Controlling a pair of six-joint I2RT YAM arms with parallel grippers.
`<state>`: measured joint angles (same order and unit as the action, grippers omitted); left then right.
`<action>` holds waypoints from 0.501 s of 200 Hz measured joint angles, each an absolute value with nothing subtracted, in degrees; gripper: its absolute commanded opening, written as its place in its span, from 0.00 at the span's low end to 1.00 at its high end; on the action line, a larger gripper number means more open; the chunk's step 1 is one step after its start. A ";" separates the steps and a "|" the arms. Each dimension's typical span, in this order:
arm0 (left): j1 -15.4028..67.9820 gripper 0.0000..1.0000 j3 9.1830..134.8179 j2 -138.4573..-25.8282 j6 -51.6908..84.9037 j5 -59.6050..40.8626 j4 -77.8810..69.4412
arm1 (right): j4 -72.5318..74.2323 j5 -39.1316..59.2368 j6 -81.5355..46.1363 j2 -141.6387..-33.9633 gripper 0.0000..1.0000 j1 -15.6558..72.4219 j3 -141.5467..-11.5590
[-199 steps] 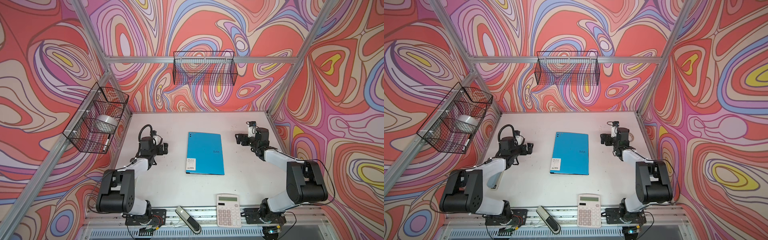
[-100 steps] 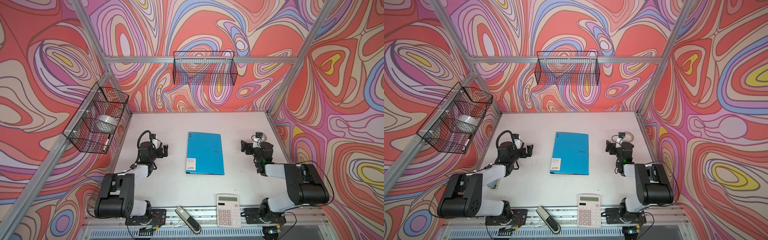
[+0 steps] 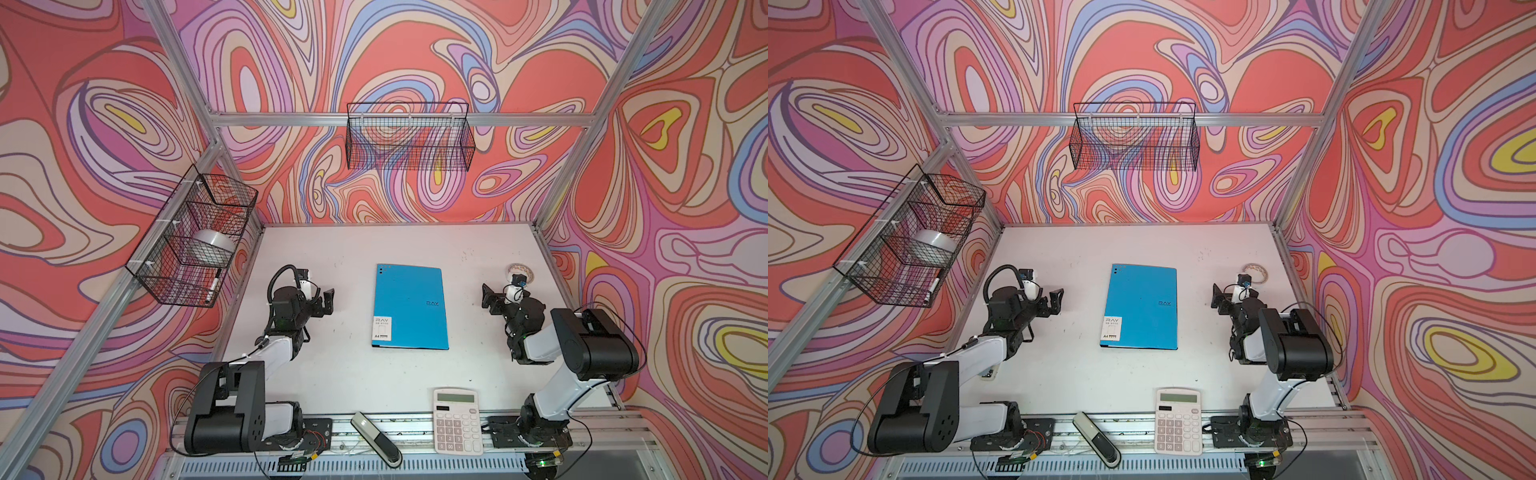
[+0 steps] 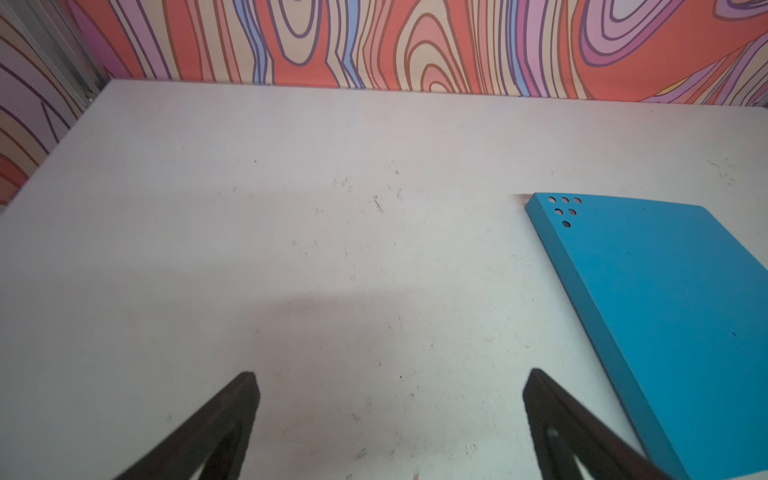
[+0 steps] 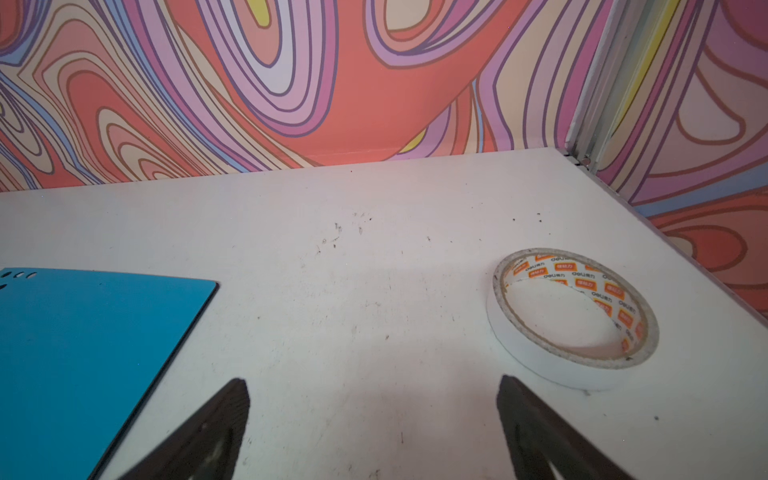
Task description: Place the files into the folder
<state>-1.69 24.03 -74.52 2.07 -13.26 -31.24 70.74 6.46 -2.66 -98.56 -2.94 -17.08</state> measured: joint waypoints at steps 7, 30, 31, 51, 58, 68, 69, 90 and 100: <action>-2.20 1.00 24.03 -74.11 1.63 -13.30 -31.59 | 71.24 6.48 -2.66 -98.56 0.99 -2.94 -17.08; -3.44 1.00 23.90 -75.83 1.21 -13.47 -34.72 | 71.44 6.48 -2.66 -98.56 0.98 -2.94 -17.15; -3.49 1.00 23.90 -76.07 1.21 -13.50 -34.92 | 71.44 6.48 -2.66 -98.56 0.98 -2.94 -17.15; -3.70 1.00 23.00 -79.09 1.10 -13.47 -38.52 | 71.48 6.48 -2.66 -98.56 0.98 -2.94 -17.15; -3.73 1.00 21.96 -80.25 1.10 -13.45 -40.80 | 71.50 6.48 -2.66 -98.56 0.98 -2.94 -17.15; -3.75 1.00 20.01 -82.17 1.10 -13.45 -44.88 | 71.48 6.48 -2.66 -98.56 0.98 -2.94 -17.19; -3.75 1.00 19.84 -82.32 1.10 -13.45 -45.25 | 71.48 6.48 -2.68 -98.56 0.98 -2.94 -17.19; -3.75 1.00 15.62 -87.55 1.10 -13.50 -53.19 | 70.87 6.48 -2.68 -98.56 0.99 -2.94 -17.96; -3.75 1.00 14.44 -88.23 1.06 -13.78 -53.91 | 69.80 6.57 -2.66 -98.56 0.98 -2.94 -18.81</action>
